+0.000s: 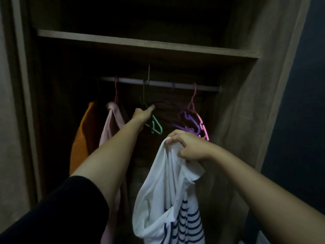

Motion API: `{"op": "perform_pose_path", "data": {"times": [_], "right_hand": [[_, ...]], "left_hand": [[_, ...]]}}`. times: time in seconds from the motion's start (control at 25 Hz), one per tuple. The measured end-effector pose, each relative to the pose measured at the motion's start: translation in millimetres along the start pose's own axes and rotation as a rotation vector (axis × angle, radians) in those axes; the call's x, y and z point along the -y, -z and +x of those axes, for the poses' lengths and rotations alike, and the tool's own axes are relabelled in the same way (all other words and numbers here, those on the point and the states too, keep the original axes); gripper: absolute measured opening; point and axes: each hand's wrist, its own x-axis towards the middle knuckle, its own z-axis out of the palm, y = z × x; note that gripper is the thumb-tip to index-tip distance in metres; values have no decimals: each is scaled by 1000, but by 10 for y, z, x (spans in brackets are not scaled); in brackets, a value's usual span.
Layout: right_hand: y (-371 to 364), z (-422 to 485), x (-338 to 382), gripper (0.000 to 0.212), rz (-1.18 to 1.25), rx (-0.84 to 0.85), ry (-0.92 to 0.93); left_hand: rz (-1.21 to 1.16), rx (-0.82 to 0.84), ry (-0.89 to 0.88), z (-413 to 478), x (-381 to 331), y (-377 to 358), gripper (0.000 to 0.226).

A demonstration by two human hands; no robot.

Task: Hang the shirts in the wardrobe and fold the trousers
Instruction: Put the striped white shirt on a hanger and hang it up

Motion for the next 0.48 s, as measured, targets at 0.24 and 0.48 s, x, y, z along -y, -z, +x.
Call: {"op": "perform_pose_path", "data": {"times": [0.24, 0.48], "right_hand": [[-35, 91, -236, 58, 16, -28, 14], [-360, 92, -70, 58, 21, -26, 2]], "left_hand": [[-90, -70, -152, 349, -89, -19, 42], [-330, 70, -207, -764, 87, 420, 40]]}}
